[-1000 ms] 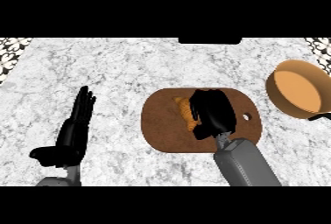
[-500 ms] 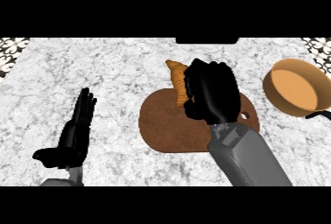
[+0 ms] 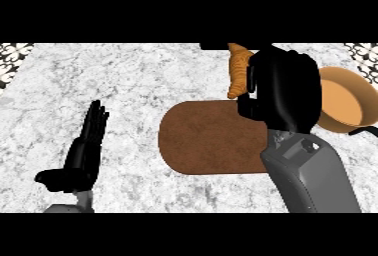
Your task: Pick the croissant from the cutting board and place it in the pot
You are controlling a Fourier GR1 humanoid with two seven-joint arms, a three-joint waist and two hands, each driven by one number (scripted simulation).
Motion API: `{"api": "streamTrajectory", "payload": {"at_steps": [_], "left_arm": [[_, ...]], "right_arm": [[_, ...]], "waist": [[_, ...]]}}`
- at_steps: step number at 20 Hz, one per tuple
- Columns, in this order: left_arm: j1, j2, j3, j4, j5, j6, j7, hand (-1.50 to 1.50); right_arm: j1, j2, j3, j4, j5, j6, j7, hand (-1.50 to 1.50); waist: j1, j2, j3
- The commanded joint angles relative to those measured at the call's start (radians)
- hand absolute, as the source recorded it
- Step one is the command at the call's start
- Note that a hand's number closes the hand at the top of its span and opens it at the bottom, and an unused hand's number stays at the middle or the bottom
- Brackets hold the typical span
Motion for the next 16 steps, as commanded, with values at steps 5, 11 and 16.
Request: {"api": "streamTrajectory", "payload": {"at_steps": [5, 11, 16], "left_arm": [[-0.013, -0.015, 0.010, 0.003, -0.020, 0.007, 0.017, 0.00], [0.009, -0.004, 0.014, -0.064, -0.021, -0.003, 0.070, 0.00], [0.015, -0.009, 0.024, -0.031, -0.022, -0.023, 0.024, 0.00]], "right_arm": [[0.047, -0.150, -0.206, 0.030, -0.054, -0.036, -0.102, 1.50], [-0.042, -0.286, -0.383, 0.185, -0.145, -0.055, -0.222, 1.50], [0.025, -0.359, -0.472, 0.357, -0.191, -0.191, -0.363, 1.50]], "waist": [[-0.001, 0.002, 0.001], [0.006, 0.002, 0.001], [0.008, 0.004, 0.001]]}}
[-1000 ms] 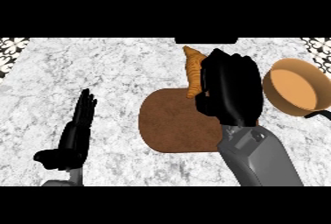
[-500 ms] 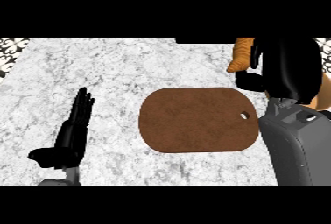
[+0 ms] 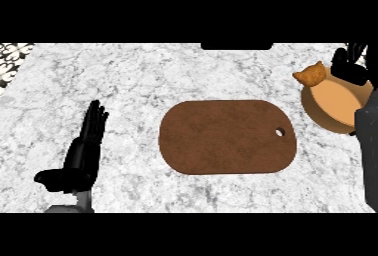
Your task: Pick the croissant from the cutting board and place it in the pot
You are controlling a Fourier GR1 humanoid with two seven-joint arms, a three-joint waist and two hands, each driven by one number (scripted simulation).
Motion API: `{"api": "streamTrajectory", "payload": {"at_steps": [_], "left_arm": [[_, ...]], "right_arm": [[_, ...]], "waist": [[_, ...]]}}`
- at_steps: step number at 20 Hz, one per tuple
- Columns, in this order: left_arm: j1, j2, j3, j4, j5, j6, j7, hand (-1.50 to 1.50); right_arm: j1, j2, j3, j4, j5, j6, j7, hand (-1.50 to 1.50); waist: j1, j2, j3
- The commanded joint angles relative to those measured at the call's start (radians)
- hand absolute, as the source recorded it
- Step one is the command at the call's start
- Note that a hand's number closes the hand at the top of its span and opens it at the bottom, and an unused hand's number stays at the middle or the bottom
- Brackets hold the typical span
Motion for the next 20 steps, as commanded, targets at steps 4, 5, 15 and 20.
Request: {"api": "streamTrajectory", "payload": {"at_steps": [4, 5, 15, 20], "left_arm": [[0.023, 0.007, 0.029, 0.022, 0.022, -0.044, -0.036, 0.00], [-0.018, -0.017, 0.000, 0.033, -0.003, -0.021, -0.010, 0.00], [0.021, -0.002, 0.026, 0.006, -0.002, -0.045, -0.040, 0.00], [-0.003, -0.006, 0.014, -0.004, -0.013, -0.039, -0.002, 0.00]], "right_arm": [[0.012, -0.132, -0.148, 0.200, -0.126, -0.049, -0.189, 1.50], [0.007, -0.165, -0.172, 0.316, -0.132, -0.106, -0.267, 1.50], [-0.071, -0.189, -0.166, 0.713, -0.102, -0.140, -0.299, 1.50], [-0.079, -0.180, -0.216, 0.895, -0.097, -0.169, -0.204, -1.50]], "waist": [[0.000, 0.000, 0.000], [0.003, 0.003, 0.001], [0.015, 0.005, 0.000], [0.024, 0.008, 0.001]]}}
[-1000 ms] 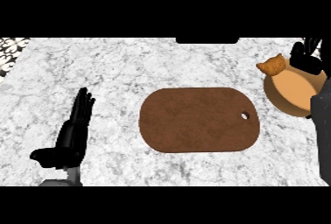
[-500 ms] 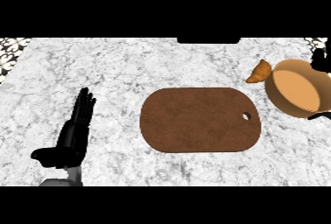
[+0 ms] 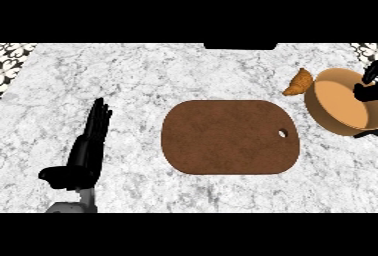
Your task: Pick the croissant from the cutting board and place it in the pot
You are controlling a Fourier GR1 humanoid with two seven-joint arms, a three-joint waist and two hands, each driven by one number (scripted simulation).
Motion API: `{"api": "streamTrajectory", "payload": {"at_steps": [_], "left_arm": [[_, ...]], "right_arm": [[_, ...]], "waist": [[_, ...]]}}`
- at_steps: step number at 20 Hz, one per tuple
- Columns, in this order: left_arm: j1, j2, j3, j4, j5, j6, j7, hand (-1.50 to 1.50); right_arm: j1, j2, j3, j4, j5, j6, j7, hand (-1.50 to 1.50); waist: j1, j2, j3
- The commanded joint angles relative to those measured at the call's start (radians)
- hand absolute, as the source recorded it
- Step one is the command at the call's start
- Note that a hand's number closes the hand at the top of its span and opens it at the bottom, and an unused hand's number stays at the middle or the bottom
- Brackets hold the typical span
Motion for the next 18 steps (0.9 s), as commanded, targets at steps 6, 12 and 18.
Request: {"api": "streamTrajectory", "payload": {"at_steps": [6, 12, 18], "left_arm": [[0.008, 0.023, 0.028, -0.012, 0.009, -0.020, -0.005, 0.00], [0.010, -0.008, 0.013, 0.012, -0.001, -0.003, -0.024, 0.00], [0.018, 0.002, 0.018, -0.013, 0.001, -0.013, 0.000, 0.00]], "right_arm": [[-0.025, -0.023, -0.159, 0.174, -0.196, -0.047, -0.262, -1.50], [-0.111, 0.027, -0.372, 0.126, -0.442, -0.116, -0.343, -1.50], [-0.065, -0.096, -0.476, 0.224, -0.574, -0.036, -0.422, -1.50]], "waist": [[-0.003, 0.001, 0.002], [-0.012, -0.003, 0.002], [-0.010, -0.003, 0.001]]}}
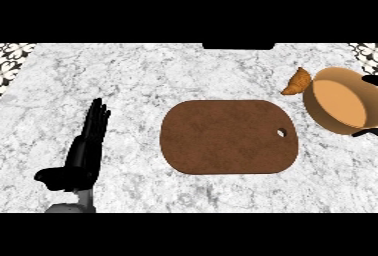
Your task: Pick the croissant from the cutting board and place it in the pot
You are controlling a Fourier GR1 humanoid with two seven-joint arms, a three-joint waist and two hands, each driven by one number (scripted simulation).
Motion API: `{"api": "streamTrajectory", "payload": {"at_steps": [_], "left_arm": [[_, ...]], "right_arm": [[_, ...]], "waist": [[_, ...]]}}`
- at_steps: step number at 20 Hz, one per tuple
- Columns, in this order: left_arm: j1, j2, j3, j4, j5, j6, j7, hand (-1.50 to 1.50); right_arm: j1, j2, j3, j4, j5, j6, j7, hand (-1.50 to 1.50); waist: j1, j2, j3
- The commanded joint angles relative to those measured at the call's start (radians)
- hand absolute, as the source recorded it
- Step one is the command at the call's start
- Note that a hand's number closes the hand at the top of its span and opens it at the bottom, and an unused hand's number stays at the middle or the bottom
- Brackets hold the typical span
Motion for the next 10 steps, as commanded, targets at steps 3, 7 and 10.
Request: {"api": "streamTrajectory", "payload": {"at_steps": [3, 7, 10], "left_arm": [[0.029, -0.032, -0.036, -0.011, -0.034, 0.021, -0.009, 0.00], [0.019, 0.031, 0.041, 0.013, 0.039, -0.064, -0.033, 0.00], [-0.035, -0.023, 0.008, 0.016, -0.015, 0.012, 0.025, 0.00]], "right_arm": [[0.018, -0.129, -0.097, 0.121, -0.119, 0.040, -0.089, -1.50], [0.086, -0.156, -0.125, 0.166, -0.169, 0.028, -0.213, -1.50], [0.094, -0.183, -0.125, 0.195, -0.199, 0.053, -0.266, -1.50]], "waist": [[0.007, 0.002, 0.000], [0.006, 0.003, 0.000], [0.002, 0.002, 0.000]]}}
